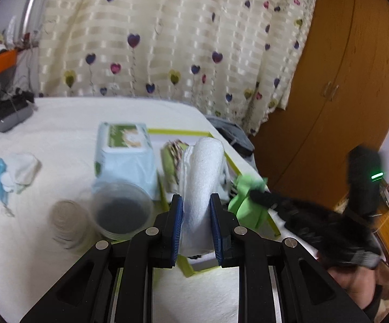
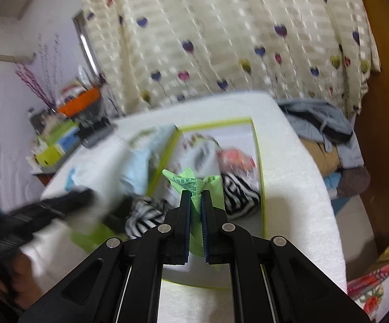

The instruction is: Organize soft objects

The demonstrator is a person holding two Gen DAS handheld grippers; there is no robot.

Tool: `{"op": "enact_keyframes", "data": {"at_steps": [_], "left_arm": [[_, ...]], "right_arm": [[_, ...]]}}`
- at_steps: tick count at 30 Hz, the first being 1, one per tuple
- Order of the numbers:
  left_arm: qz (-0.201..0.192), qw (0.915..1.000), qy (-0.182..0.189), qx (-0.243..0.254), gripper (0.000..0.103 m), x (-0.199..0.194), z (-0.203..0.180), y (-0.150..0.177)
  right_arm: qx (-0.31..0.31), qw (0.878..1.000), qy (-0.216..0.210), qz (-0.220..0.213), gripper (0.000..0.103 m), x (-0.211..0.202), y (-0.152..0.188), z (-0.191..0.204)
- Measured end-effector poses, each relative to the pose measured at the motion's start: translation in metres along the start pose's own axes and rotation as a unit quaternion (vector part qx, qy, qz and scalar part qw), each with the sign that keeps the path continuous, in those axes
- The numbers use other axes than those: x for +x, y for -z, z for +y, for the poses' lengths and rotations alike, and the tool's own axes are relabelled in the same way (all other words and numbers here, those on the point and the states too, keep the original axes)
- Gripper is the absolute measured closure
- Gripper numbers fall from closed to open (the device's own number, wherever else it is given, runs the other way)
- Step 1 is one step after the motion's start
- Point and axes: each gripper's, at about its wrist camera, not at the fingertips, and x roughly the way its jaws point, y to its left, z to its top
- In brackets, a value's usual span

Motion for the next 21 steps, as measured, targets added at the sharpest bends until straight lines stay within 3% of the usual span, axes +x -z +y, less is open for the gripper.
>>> {"op": "enact_keyframes", "data": {"at_steps": [2,5,10,13,21], "left_arm": [[-0.012,0.9999,-0.009,-0.005,0.084,-0.01,0.008,-0.002],[-0.019,0.9995,-0.02,-0.016,0.084,-0.02,0.021,-0.004],[-0.039,0.9977,-0.041,-0.038,0.084,-0.041,0.048,-0.006],[-0.052,0.9949,-0.066,-0.055,0.084,-0.056,0.073,-0.006],[-0.056,0.9873,-0.107,-0.103,0.084,-0.072,0.13,0.003]], "right_arm": [[-0.003,1.0,0.024,0.02,0.087,0.009,0.003,0.0],[-0.027,0.999,0.036,0.001,0.057,0.003,0.006,0.011],[-0.064,0.997,0.016,-0.043,0.056,-0.02,-0.004,0.046],[-0.077,0.996,-0.017,-0.05,0.056,-0.023,-0.009,0.07],[-0.174,0.98,-0.098,-0.008,0.056,0.007,-0.007,0.15]]}}
